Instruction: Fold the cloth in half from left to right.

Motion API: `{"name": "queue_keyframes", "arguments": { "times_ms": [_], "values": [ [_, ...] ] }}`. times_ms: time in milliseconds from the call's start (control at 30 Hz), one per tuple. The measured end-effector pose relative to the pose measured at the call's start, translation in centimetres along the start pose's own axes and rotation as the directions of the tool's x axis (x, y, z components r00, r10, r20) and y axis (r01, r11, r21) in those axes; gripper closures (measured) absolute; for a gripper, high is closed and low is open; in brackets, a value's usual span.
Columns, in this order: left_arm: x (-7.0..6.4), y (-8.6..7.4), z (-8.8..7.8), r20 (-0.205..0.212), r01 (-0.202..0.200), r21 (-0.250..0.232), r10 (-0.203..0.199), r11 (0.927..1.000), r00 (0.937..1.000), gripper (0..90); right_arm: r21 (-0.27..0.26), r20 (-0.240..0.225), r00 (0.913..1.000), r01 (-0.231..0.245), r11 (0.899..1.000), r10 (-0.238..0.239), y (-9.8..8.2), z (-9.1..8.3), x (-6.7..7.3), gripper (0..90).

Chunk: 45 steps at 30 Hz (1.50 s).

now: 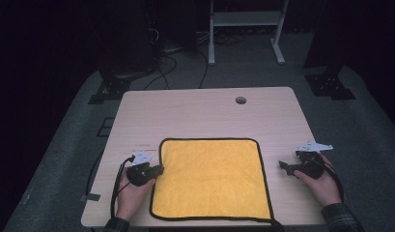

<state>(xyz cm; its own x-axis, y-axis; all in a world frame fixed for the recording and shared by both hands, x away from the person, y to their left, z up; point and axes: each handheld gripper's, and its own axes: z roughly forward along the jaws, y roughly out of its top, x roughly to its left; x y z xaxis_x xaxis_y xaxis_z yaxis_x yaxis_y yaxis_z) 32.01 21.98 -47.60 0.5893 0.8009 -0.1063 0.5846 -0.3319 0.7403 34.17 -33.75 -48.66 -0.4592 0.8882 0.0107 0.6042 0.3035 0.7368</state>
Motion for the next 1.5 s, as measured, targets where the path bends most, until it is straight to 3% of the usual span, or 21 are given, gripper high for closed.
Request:
{"name": "queue_keyframes", "arguments": {
  "times_ms": [167,467,500,667,800,833,933,1200,1233,1333,1500],
  "values": [
    [0.2,0.2,0.0,0.019,0.034,0.004,-0.034,0.9994,0.9992,85.4,0.0,0.0,1.0,0.0,1.0,0.0,0.0,0.0,0.0,14.1],
    [-0.5,1.5,-0.6,0.12,0.081,-0.095,-0.069,0.9921,0.9904,85.5,0.0,0.0,1.0,0.0,1.0,0.0,0.0,0.0,0.0,14.0],
    [-0.8,2.1,-0.4,0.143,0.081,-0.108,-0.065,0.9908,0.9875,85.5,0.0,0.0,1.0,0.0,1.0,0.0,0.0,0.0,0.0,14.1],
    [-1.6,3.1,0.0,0.176,0.072,-0.129,-0.049,0.989,0.9833,85.5,0.0,0.0,1.0,-0.001,1.0,0.001,0.0,0.0,0.0,14.1],
    [-2.5,3.8,0.4,0.214,0.066,-0.138,-0.035,0.9882,0.9763,85.5,0.001,0.0,1.0,-0.001,1.0,0.001,0.0,0.0,0.0,14.0],
    [-2.9,4.1,0.6,0.233,0.068,-0.145,-0.033,0.9871,0.9719,85.5,0.0,0.0,1.0,-0.001,1.0,0.001,0.0,0.0,0.0,14.0],
    [-3.3,4.5,0.8,0.244,0.06,-0.15,-0.022,0.9868,0.9696,85.5,0.0,0.0,1.0,-0.001,1.0,0.001,0.0,0.0,0.0,14.1],
    [-5.5,6.2,2.0,0.295,0.033,-0.165,0.018,0.9857,0.9552,85.5,0.0,0.0,1.0,0.0,1.0,0.0,0.0,0.0,0.0,14.1],
    [-6.0,6.6,2.4,0.306,0.022,-0.166,0.03,0.9859,0.9515,85.5,0.0,0.0,1.0,0.0,1.0,0.0,0.0,0.0,0.0,14.1],
    [-6.5,7.0,2.7,0.316,0.017,-0.167,0.037,0.9859,0.9479,85.6,0.0,0.0,1.0,0.0,1.0,0.0,0.0,0.0,0.0,14.0],
    [-7.9,7.9,3.8,0.353,0.007,-0.17,0.054,0.9855,0.9342,85.6,0.001,0.0,1.0,-0.002,1.0,0.002,0.0,0.0,0.0,14.1]
  ]
}}
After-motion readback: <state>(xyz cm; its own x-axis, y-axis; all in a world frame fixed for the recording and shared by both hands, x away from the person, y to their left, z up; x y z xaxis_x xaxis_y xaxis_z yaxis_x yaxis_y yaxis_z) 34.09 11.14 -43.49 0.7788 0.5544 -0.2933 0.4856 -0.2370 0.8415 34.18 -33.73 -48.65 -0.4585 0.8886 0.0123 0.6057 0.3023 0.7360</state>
